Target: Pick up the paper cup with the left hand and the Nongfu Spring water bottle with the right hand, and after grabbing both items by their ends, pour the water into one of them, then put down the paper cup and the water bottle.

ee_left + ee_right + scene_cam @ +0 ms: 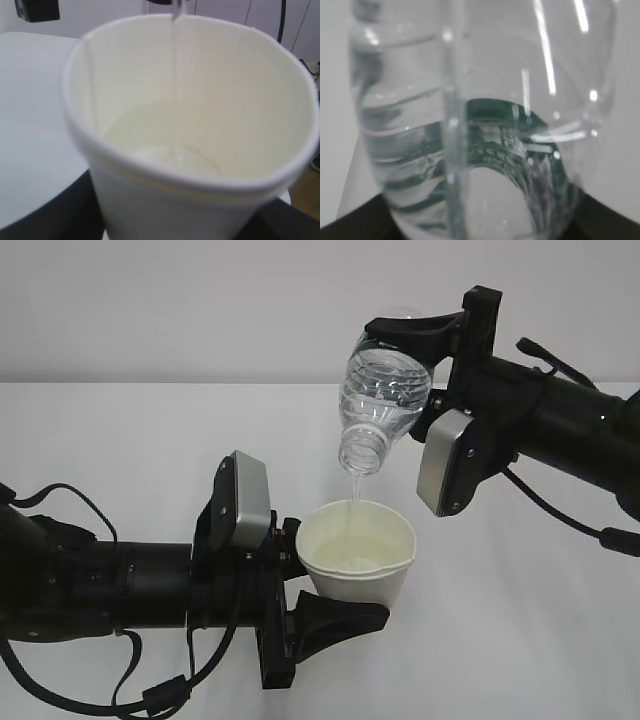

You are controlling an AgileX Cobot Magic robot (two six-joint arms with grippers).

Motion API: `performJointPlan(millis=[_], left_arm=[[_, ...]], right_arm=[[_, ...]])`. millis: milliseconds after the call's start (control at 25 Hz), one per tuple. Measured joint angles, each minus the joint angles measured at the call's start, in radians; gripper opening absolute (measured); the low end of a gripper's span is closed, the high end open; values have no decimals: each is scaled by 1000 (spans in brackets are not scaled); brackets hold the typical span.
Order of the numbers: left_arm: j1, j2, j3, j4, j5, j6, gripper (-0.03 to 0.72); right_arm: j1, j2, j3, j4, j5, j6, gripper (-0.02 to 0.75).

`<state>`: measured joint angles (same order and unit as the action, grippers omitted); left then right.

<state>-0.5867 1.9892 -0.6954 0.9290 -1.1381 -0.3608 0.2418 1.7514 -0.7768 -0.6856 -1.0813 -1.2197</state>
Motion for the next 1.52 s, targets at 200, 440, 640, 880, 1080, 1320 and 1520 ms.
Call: performJointPlan(millis=[200, 440, 640, 880, 1080, 1320, 1520], left_arm=[[0, 0, 0, 0, 0, 0, 453], [0, 0, 0, 0, 0, 0, 453], [0, 0, 0, 0, 0, 0, 453], [0, 0, 0, 0, 0, -1, 453], [0, 0, 0, 0, 0, -1, 453], [0, 0, 0, 0, 0, -1, 453], [0, 0, 0, 0, 0, -1, 453]], right_arm=[[0, 0, 0, 0, 0, 0, 438], [0, 0, 0, 0, 0, 0, 438], [0, 0, 0, 0, 0, 0, 438], [0, 0, 0, 0, 0, 0, 438], [0, 0, 0, 0, 0, 0, 438], [0, 0, 0, 0, 0, 0, 438], [0, 0, 0, 0, 0, -2, 438]])
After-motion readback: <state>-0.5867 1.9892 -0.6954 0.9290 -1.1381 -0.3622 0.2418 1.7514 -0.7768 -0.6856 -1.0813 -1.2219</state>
